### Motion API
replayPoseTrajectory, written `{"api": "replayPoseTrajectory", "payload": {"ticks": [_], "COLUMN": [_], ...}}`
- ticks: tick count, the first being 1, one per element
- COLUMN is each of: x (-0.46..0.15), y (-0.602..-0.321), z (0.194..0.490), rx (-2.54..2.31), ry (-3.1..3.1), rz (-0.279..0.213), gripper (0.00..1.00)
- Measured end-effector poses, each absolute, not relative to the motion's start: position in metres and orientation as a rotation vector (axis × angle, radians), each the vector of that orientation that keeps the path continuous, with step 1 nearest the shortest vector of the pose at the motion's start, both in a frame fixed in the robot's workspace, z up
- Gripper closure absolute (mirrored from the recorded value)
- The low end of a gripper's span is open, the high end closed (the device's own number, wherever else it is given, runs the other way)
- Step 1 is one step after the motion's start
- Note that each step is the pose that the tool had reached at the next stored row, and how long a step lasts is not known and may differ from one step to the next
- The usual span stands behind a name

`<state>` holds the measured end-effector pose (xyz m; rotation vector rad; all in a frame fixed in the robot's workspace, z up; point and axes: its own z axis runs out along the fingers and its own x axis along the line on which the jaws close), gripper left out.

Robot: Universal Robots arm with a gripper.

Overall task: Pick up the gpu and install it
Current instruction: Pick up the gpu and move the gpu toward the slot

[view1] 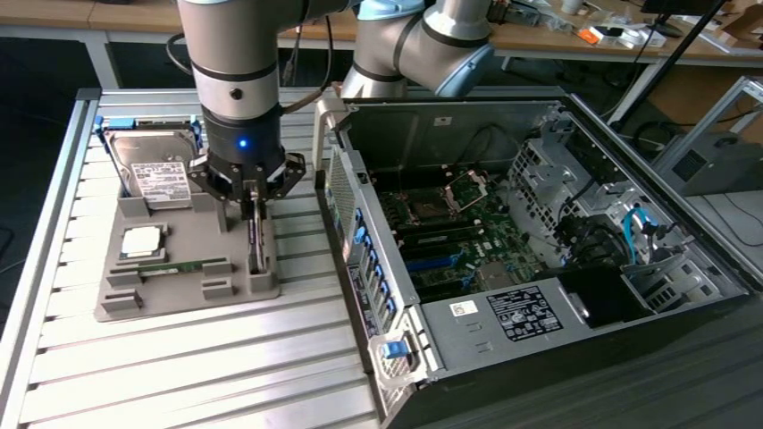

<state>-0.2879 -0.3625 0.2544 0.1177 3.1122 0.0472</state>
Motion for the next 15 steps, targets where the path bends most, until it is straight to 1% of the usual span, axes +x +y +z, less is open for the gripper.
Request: {"api": "replayPoseTrajectory", "payload": {"ticks": [15], "x": [-0.2880], "y": [-0.3625], "z": [0.2589], "rx": [0.118], "ry": [3.112], "rz": [0.047], "gripper": [0.73]}}
